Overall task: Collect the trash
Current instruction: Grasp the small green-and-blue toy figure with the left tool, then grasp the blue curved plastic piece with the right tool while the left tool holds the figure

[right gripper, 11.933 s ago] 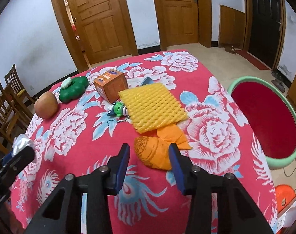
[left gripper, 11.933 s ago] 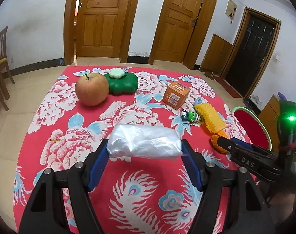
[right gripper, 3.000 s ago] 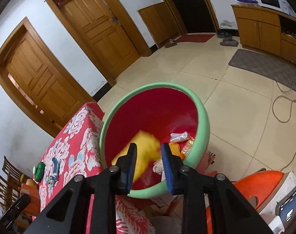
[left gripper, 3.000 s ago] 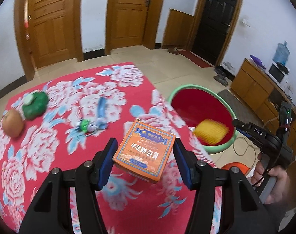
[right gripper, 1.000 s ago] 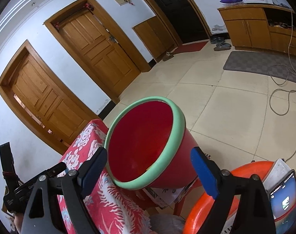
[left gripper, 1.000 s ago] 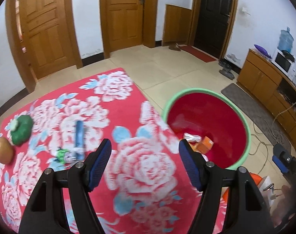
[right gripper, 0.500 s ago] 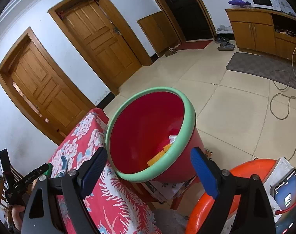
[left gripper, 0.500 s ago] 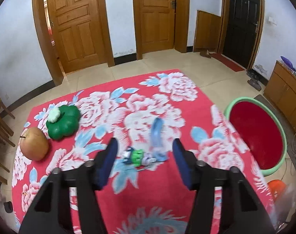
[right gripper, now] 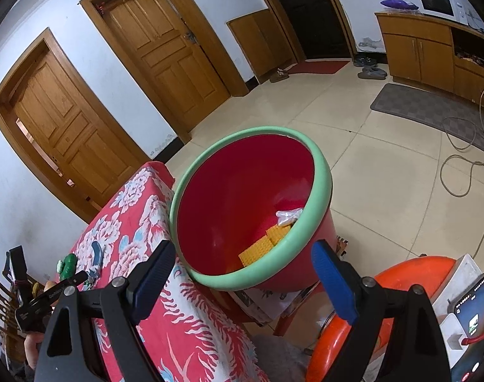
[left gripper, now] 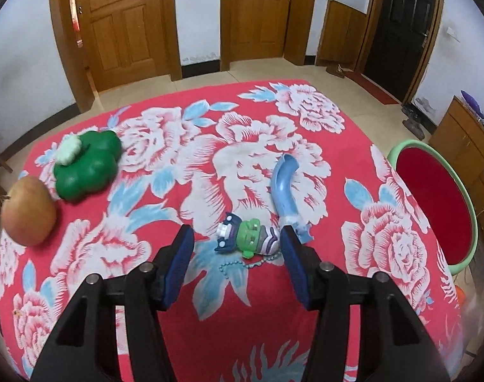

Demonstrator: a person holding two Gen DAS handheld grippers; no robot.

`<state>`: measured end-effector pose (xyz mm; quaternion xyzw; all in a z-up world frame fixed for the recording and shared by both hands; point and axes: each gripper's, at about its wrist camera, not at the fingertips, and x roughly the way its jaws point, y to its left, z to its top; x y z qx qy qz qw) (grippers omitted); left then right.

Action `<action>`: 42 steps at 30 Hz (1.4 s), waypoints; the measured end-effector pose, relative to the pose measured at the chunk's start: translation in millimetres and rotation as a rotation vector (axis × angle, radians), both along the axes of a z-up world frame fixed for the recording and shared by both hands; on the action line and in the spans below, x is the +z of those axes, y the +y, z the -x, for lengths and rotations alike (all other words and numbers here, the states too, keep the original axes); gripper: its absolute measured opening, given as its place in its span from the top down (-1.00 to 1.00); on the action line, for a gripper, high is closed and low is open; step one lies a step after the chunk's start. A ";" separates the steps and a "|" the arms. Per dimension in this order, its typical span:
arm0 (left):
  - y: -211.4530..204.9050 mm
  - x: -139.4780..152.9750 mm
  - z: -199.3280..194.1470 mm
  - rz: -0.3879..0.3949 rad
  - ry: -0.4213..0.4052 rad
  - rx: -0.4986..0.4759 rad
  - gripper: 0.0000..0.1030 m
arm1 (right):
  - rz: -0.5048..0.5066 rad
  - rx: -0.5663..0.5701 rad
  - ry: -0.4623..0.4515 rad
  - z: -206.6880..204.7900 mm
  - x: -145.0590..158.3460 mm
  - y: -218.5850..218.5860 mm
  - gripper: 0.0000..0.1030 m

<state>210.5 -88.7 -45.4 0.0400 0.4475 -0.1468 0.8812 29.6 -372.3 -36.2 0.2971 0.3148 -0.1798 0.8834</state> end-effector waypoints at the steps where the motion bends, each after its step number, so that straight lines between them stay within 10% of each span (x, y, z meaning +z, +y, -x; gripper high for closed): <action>1: 0.9 -1.4 -1.8 0.017 0.004 0.000 -0.09 | 0.000 0.002 0.002 -0.5 -0.3 0.3 -0.73; 13: 15.7 -2.6 0.3 0.168 0.053 -0.010 0.18 | 0.035 0.024 0.006 -1.4 8.0 11.2 -0.73; 42: 159.1 39.8 56.6 0.151 -0.095 0.352 0.18 | 0.150 0.400 -0.042 -52.9 90.9 155.2 -0.66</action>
